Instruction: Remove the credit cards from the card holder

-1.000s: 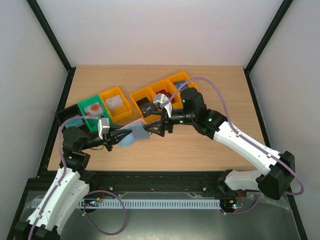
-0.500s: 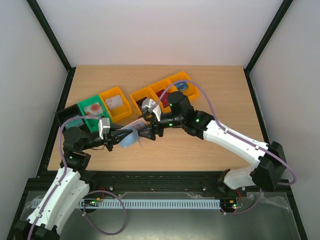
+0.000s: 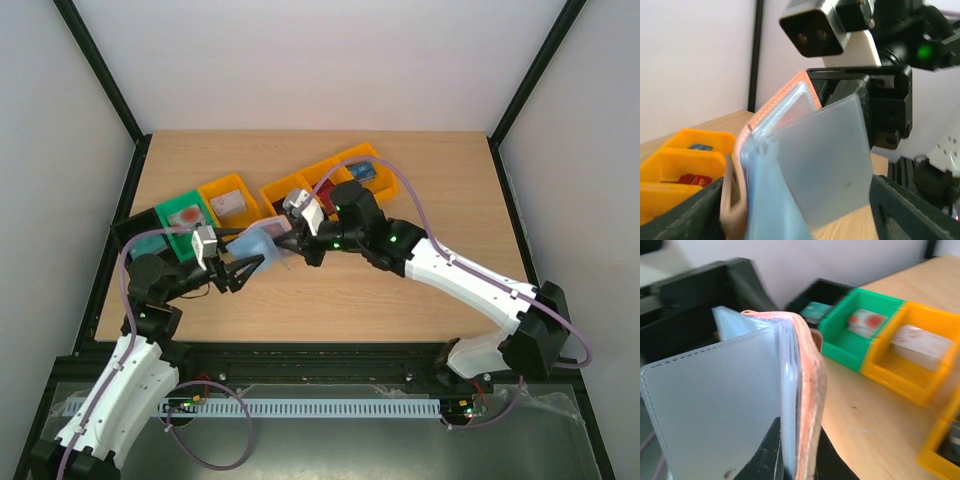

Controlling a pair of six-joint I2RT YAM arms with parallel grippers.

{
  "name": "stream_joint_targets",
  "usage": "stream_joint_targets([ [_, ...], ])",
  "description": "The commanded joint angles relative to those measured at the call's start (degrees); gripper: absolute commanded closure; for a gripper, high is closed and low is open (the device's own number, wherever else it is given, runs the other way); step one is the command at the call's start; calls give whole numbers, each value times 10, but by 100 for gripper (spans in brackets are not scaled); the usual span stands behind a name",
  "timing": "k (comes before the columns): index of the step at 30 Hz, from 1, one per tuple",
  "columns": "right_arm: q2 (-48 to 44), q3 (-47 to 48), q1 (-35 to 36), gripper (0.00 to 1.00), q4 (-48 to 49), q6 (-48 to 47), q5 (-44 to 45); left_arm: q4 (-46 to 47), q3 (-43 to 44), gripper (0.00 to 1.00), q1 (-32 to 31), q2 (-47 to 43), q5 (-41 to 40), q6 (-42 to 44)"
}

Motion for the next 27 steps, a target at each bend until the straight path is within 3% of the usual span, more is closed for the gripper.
stream_joint_targets([
  [1,19,51,-5,98,-54,35,221,8,-6,20,11,-8,-113,-13],
  [6,99,142,22,98,-195,74,540,3,-12,19,24,-11,-147,-29],
  [9,133,181,39,98,-243,65,599,0,-15,19,25,-9,-145,-38],
  [14,120,166,42,98,-212,45,508,-7,-20,17,25,-4,-132,-41],
  [19,59,104,42,98,-125,-3,285,-25,-25,13,26,1,-107,-37],
  [27,-47,39,41,98,-52,-64,22,-15,-29,2,25,1,-35,-18],
])
